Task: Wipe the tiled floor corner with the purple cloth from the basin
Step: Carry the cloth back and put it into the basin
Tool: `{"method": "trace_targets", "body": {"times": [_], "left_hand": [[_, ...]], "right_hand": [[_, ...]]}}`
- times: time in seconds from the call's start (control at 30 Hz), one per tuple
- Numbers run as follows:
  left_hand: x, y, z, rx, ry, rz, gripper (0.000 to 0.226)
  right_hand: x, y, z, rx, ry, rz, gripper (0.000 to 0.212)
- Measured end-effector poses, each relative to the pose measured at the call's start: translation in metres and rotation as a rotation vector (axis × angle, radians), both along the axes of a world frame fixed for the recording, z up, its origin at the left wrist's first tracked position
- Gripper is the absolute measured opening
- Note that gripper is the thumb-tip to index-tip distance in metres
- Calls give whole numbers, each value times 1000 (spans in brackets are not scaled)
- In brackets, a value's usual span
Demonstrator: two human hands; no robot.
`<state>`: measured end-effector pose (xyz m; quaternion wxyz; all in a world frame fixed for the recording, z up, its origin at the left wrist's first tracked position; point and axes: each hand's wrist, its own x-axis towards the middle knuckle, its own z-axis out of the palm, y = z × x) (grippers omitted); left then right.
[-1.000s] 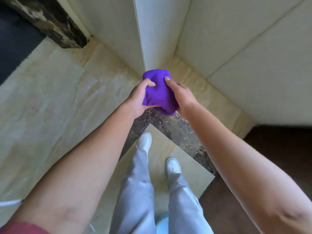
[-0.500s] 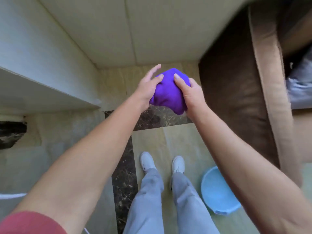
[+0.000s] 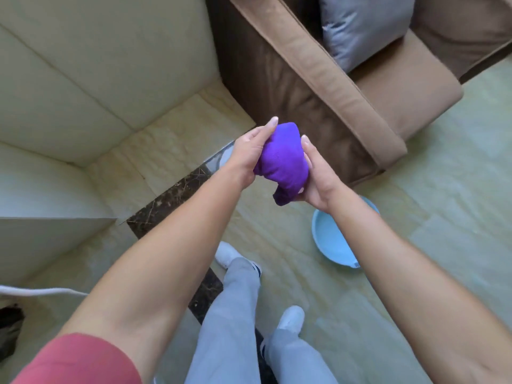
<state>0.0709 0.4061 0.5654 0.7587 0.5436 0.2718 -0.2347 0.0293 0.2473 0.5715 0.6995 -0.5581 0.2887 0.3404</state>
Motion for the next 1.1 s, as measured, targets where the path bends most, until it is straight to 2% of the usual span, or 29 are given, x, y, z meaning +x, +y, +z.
{"method": "trace_targets", "body": {"times": [0.1,0.23,0.37,0.43,0.5,0.63,0.73,0.87,1.0,1.1], "left_hand": [[-39,-55,0,14,-27,-80,33],[-83,-131,0,19,-15,-192,24],[-114,-202,-13,36,39,-307,24],[-122,-235,-21,48,33,-379,21],[-124,-259,-31,70,16,-464,19],[-128,-304,-52,129,30,-628,33],[-130,-335,-60,154,80,-716,41],[-121,-366,-72,238,93,-773,47],[-118,-393,-82,293,85,-812,42],[-117,-411,-91,303,91,-812,44]], "right_hand": [[-57,-53,-5,-50,37,-124,69],[-117,-112,-19,228,28,-411,76],[-150,-175,-24,400,-111,-686,61],[-165,-209,-32,348,-137,-708,50],[-174,-237,-44,247,-135,-737,49],[-193,-285,-64,103,-71,-855,43],[-206,-313,-82,60,-12,-899,30],[-209,-327,-91,71,34,-956,31],[-213,-349,-103,-4,70,-1019,23],[-211,-368,-113,-82,75,-983,26]]}}
